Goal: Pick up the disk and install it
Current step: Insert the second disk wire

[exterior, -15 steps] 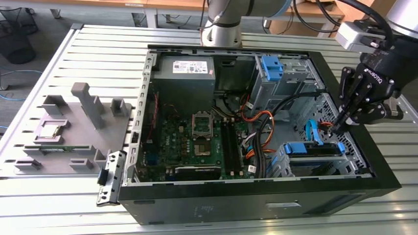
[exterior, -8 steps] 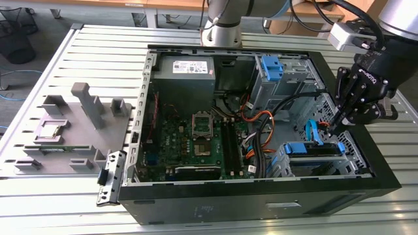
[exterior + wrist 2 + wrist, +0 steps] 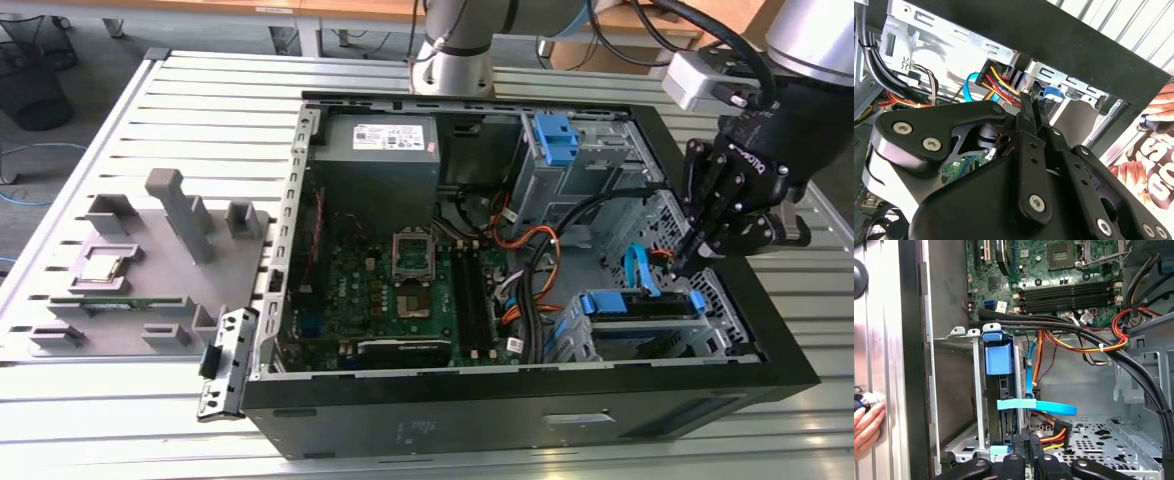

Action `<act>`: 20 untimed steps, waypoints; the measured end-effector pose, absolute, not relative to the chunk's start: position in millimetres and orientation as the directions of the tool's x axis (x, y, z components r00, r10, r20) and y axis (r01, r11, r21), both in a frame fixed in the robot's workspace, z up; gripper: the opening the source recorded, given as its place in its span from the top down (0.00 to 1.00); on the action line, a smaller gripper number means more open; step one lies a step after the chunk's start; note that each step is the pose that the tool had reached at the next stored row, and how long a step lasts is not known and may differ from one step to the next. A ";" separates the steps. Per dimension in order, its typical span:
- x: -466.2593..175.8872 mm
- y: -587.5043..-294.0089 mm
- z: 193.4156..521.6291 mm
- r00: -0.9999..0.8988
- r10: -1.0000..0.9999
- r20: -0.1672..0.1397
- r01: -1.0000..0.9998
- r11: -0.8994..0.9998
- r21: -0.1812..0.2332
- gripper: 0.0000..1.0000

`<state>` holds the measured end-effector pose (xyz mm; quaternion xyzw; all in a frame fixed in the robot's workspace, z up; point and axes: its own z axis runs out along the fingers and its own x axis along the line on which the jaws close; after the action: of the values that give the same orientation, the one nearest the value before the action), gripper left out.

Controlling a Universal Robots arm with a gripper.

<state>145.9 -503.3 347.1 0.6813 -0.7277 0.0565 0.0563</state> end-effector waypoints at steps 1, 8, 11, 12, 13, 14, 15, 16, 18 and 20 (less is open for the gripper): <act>145.2 -503.5 346.9 -0.063 -0.985 0.159 -0.998 0.062 -0.008 0.83; 137.5 -505.5 346.4 -0.051 -0.986 0.158 -0.999 0.048 -0.023 0.83; 132.7 -506.8 346.4 -0.049 -0.986 0.158 -0.999 0.045 -0.028 0.83; 131.1 -507.4 346.4 -0.048 -0.986 0.158 -0.999 0.044 -0.030 0.83; 130.3 -507.7 346.4 -0.048 -0.986 0.158 -0.999 0.044 -0.031 0.83; 130.2 -507.7 346.4 -0.048 -0.986 0.158 -0.999 0.044 -0.031 0.83; 130.2 -507.7 346.4 -0.048 -0.986 0.158 -0.999 0.044 -0.031 0.83; 130.2 -507.7 346.4 -0.048 -0.986 0.158 -0.999 0.044 -0.031 0.83; 130.2 -507.7 346.3 -0.048 -0.986 0.158 -0.999 0.044 -0.031 0.83; 130.2 -508.4 346.3 -0.052 -0.986 0.158 -0.998 0.047 -0.030 0.83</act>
<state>130.2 -508.4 346.3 0.6870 -0.7222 0.0655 0.0468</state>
